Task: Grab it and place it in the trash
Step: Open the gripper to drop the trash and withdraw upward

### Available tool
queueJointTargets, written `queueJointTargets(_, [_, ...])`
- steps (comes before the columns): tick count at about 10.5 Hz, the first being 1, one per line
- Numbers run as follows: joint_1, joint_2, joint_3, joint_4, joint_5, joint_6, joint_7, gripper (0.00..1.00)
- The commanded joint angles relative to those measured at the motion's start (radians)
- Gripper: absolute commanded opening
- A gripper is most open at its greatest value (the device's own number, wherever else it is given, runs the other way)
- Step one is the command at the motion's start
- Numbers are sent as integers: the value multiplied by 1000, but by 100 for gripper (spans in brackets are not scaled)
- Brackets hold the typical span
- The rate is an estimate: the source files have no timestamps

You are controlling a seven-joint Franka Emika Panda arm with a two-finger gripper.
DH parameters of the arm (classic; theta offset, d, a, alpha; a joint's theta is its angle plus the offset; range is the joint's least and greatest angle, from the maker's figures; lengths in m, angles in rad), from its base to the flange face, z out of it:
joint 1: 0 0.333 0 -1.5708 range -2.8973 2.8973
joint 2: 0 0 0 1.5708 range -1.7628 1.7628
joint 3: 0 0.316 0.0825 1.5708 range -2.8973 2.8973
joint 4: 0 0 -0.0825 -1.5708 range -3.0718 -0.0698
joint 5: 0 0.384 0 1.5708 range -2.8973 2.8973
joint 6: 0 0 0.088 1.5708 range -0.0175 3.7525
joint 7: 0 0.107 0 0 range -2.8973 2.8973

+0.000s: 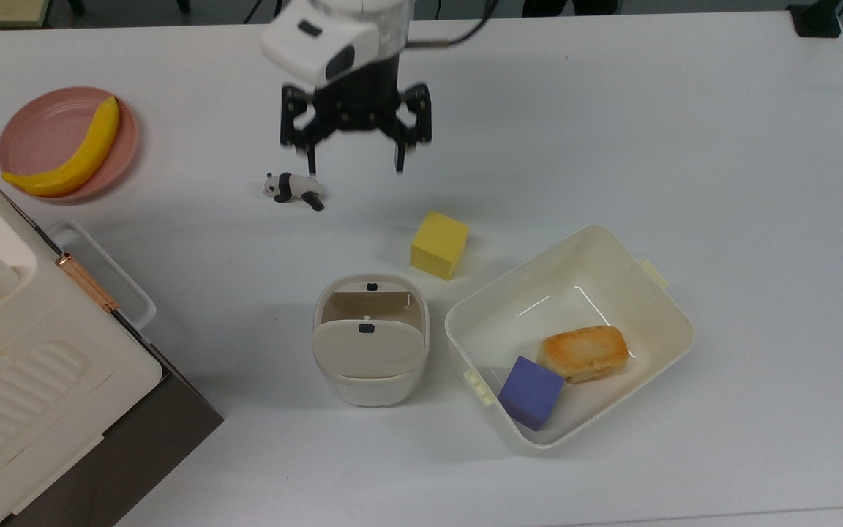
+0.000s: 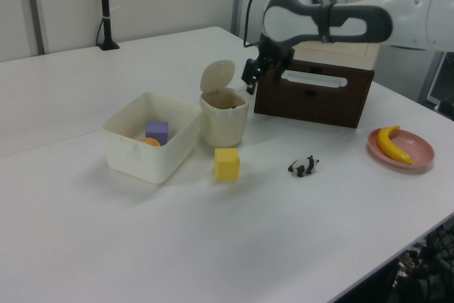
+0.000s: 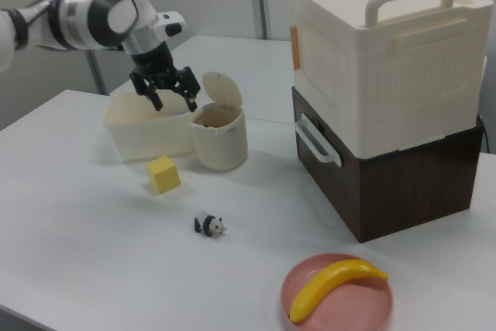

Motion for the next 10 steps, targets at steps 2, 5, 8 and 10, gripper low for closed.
queueJointTargets(2, [11, -187, -4, -126, 6, -211, 37, 100])
queueJointTargets(5, [-3, -227, -7, -131, 47, -283, 44, 100])
queueJointTargets(8, [-3, -224, -7, -111, 60, -329, 44, 100])
queueJointTargets(10, [-4, -220, -7, -106, 62, -328, 42, 100])
